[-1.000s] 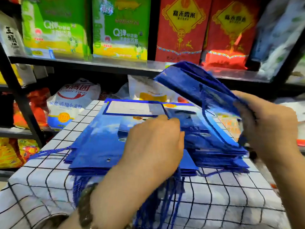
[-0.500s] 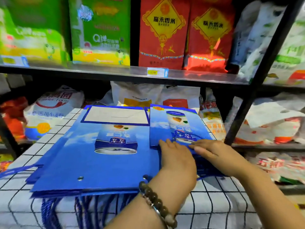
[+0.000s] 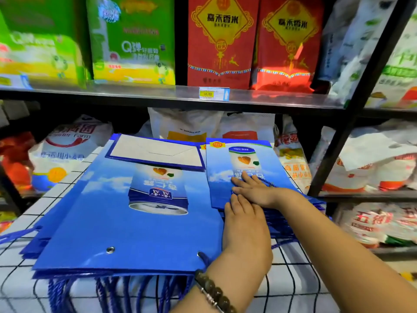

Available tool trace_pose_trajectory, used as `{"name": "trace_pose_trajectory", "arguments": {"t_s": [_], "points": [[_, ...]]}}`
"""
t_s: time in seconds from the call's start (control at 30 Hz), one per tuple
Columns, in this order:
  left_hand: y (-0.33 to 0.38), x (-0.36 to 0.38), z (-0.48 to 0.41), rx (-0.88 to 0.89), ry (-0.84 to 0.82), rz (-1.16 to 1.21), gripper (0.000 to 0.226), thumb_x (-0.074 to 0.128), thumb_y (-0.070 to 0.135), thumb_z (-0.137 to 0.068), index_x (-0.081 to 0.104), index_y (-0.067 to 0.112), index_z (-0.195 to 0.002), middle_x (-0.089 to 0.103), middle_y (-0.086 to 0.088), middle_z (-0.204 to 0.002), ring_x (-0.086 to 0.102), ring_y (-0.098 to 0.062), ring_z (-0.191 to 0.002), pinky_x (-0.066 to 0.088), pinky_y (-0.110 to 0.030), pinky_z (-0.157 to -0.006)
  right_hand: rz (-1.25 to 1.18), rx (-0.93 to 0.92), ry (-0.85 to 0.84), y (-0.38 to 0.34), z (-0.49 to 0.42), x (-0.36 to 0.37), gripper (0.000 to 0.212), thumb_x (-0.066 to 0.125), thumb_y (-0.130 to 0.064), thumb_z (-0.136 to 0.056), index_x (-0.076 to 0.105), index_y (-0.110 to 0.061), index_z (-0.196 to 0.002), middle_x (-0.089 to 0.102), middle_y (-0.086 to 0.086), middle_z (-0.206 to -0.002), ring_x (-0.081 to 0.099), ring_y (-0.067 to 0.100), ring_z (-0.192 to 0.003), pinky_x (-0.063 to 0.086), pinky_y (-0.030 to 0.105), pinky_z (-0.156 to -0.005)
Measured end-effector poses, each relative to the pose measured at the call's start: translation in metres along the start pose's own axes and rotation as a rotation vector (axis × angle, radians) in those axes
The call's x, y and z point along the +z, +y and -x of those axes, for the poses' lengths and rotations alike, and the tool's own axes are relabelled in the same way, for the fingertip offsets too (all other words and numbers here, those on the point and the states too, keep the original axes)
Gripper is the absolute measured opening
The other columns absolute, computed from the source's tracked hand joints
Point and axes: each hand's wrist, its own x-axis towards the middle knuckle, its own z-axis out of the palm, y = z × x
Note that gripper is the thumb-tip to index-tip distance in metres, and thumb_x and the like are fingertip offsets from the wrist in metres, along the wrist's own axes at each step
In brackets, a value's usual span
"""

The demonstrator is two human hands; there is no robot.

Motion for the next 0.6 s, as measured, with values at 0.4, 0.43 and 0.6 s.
{"name": "trace_pose_trajectory", "arguments": {"t_s": [0.4,0.43,0.6], "points": [[-0.024,-0.009,0.016,0.086,0.069,0.071,0.066,0.049,0.03,-0.092,0.015,0.005,-0.143,0.011,-0.018,-0.153,0.008,-0.031,-0.141,0.011,-0.038,-0.115,0.28,-0.128,0.072,-0.01,0.007,0.0,0.047,0.028,-0.033,-0.1,0.022,-0.022,-0.145,0.002,0.005,-0.157,-0.001,0.033,-0.143,0.007,0.053,-0.114],[-0.025,-0.014,0.021,0.105,0.086,0.072,0.061,0.048,0.03,-0.092,0.022,0.006,-0.141,0.017,-0.018,-0.151,0.014,-0.032,-0.14,0.014,-0.039,-0.113,0.222,-0.131,0.169,-0.014,0.01,-0.002,0.046,0.034,-0.034,-0.099,0.032,-0.017,-0.141,0.02,0.01,-0.154,0.017,0.033,-0.14,0.019,0.049,-0.112],[-0.033,-0.051,0.062,0.281,0.465,0.201,0.031,0.038,0.032,-0.09,0.056,0.02,-0.112,0.061,-0.001,-0.111,0.055,-0.022,-0.099,0.041,-0.034,-0.088,0.163,-0.119,0.742,-0.034,0.032,-0.016,0.034,0.046,-0.027,-0.093,0.052,-0.022,-0.126,0.064,0.002,-0.116,0.056,0.024,-0.107,0.044,0.033,-0.077]]}}
